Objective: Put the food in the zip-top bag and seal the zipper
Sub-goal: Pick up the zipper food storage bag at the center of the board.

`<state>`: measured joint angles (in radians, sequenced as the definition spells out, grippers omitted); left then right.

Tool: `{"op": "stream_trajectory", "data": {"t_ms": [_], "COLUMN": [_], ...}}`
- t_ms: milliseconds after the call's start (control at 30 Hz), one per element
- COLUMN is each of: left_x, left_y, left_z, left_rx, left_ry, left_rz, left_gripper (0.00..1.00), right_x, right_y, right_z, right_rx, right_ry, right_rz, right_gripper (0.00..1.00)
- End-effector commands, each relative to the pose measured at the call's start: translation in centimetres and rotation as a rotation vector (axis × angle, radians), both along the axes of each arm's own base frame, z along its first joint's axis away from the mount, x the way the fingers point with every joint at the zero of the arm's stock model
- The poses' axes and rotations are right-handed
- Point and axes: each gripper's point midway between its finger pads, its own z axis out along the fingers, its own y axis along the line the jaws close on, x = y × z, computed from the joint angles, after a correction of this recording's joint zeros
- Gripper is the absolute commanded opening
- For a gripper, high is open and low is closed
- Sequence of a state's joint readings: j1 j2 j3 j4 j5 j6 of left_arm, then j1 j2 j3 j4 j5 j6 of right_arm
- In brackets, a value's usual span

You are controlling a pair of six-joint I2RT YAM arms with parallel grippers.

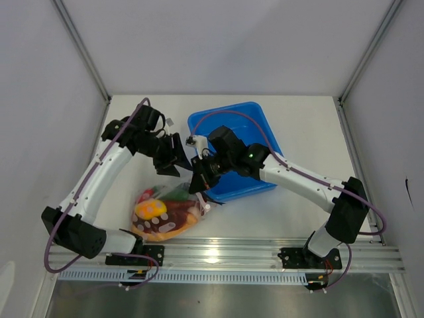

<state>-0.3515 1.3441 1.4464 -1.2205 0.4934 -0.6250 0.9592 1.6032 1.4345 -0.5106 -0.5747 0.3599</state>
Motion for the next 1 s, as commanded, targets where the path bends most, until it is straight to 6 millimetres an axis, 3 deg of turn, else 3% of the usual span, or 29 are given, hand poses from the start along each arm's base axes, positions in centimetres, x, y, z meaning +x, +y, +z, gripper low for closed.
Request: {"op": "stream_trajectory", "data": {"t_ms": [0, 433, 667, 833, 967], "left_x": [-0.9, -1.3, -2.1, -2.6, -2.7], "left_y": [0.6, -1.7, -1.7, -1.4, -1.5], "left_z": [-0.4, -1.2, -3.8, -5.2, -5.2], "left_rx": [0.056, 0.046, 0.097, 0.105, 0.093], "left_ry": [-0.01, 0.022, 0.065, 0.082, 0.083], "left_rz": [-0.058, -0.115, -0.151, -0.157, -0.158], "left_gripper": [0.57, 0.57, 0.57, 0.43, 0.25], "right_x": [0.3, -0.1, 0.2, 0.3, 0.2], "right_y": [0.9, 1.6, 1.8, 1.9, 2.0], "right_z": [2.6, 2.1, 3.1, 2.8, 2.4], "right_rx": [0.07, 0.042, 0.053, 0.045, 0.037], "right_ry": [-0.063, -0.097, -0.126, -0.125, -0.124], "right_rz": [0.029, 0.054, 0.039, 0.037, 0.035], "right_gripper": [0.0, 0.0, 0.0, 0.0, 0.0]}}
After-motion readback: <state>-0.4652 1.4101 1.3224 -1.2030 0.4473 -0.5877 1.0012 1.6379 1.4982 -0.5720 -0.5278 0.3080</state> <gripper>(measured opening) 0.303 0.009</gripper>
